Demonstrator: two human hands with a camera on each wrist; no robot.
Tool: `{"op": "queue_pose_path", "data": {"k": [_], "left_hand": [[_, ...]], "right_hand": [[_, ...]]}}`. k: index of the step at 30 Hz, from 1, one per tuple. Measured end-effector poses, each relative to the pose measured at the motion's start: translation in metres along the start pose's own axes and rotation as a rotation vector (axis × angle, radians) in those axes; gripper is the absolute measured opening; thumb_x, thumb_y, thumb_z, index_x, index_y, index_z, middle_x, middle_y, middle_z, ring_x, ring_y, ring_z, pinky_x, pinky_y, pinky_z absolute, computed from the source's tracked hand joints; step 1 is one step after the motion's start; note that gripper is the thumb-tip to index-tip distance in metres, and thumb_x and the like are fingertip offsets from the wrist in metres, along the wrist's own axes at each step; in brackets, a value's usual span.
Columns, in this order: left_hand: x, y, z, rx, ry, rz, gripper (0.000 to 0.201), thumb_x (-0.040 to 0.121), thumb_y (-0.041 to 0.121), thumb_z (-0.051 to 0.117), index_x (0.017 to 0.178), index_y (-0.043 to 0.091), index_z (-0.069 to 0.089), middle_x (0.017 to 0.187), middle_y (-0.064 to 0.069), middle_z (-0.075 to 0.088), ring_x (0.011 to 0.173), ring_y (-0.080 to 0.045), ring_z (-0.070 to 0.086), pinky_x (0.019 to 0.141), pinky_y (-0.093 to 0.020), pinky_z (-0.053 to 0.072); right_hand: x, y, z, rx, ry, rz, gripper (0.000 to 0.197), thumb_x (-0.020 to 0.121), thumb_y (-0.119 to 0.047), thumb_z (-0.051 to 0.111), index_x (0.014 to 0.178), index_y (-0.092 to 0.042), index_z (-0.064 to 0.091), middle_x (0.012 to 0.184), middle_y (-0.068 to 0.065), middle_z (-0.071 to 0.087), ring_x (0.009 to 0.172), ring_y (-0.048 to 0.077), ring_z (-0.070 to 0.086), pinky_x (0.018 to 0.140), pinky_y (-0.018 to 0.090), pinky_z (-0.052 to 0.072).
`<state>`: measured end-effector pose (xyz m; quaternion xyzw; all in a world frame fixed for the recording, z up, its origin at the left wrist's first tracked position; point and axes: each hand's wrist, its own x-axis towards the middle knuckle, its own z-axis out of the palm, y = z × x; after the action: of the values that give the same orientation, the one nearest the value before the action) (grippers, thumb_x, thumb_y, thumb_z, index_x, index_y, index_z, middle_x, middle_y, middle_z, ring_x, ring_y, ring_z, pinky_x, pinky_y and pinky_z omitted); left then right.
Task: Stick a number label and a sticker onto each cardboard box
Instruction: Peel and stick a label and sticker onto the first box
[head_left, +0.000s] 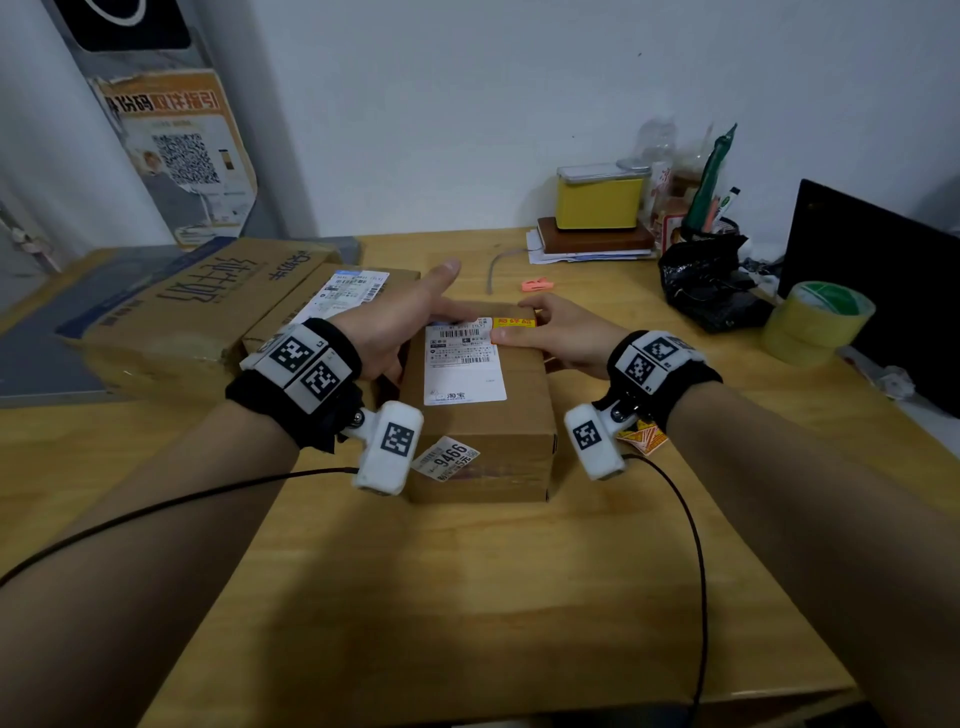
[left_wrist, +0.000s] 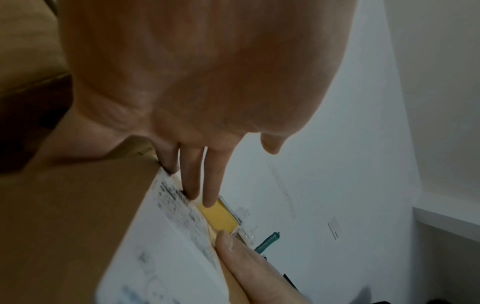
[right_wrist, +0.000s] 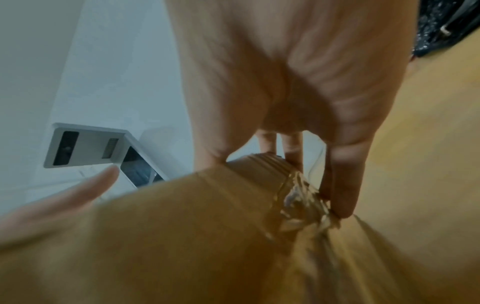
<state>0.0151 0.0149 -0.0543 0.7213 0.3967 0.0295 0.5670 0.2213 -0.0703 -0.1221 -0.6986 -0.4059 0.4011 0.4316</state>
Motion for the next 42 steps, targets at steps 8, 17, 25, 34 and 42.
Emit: {"op": "queue_pose_path", "data": {"k": [8,17,25,34,42], "left_hand": [[-0.001,-0.005,-0.004,-0.072,-0.024,0.05,0.089,0.091,0.079,0.01,0.15,0.022,0.045,0.154,0.01,0.045,0.139,-0.015,0.031,0.107,-0.076,-0.001],[0.007,-0.014,-0.011,-0.144,-0.08,0.026,0.091,0.085,0.085,0.016,0.148,0.028,0.047,0.153,0.012,0.046,0.142,-0.024,0.037,0.109,-0.078,0.007],[-0.008,-0.009,-0.007,-0.082,0.062,0.082,0.071,0.092,0.074,0.031,0.142,0.027,0.051,0.154,0.005,0.046,0.145,-0.021,0.033,0.11,-0.076,0.015],[-0.023,-0.025,-0.002,0.047,0.048,-0.076,0.071,0.086,0.064,0.059,0.144,0.023,0.047,0.142,-0.017,0.054,0.119,-0.047,0.056,0.092,-0.061,0.05],[-0.004,0.017,0.023,-0.236,0.118,0.112,0.052,0.098,0.05,0.052,0.139,0.019,0.045,0.123,-0.005,0.061,0.109,-0.032,0.061,0.081,-0.046,0.054]], "right_hand": [[-0.001,0.005,-0.003,-0.113,0.046,-0.084,0.05,0.103,-0.038,0.057,0.144,-0.012,0.045,0.126,0.004,0.055,0.078,0.009,0.055,0.04,0.007,0.037],[-0.007,-0.001,-0.004,-0.137,0.055,0.009,0.034,0.098,-0.054,0.047,0.119,-0.032,0.062,0.127,0.015,0.065,0.11,0.056,0.062,0.092,0.07,0.051],[-0.031,-0.015,-0.003,-0.025,0.127,0.098,0.048,0.106,-0.027,0.052,0.152,-0.02,0.042,0.153,0.01,0.047,0.108,0.035,0.067,0.09,0.047,0.06],[-0.083,-0.04,0.014,-0.402,0.005,0.375,0.083,0.093,-0.078,0.033,0.145,-0.013,0.045,0.097,0.018,0.077,0.078,0.038,0.078,0.088,0.057,0.058],[-0.075,-0.05,-0.012,-0.257,0.225,0.238,0.07,0.099,-0.067,0.038,0.147,-0.018,0.044,0.112,0.009,0.064,0.079,0.033,0.069,0.08,0.048,0.06]]}}
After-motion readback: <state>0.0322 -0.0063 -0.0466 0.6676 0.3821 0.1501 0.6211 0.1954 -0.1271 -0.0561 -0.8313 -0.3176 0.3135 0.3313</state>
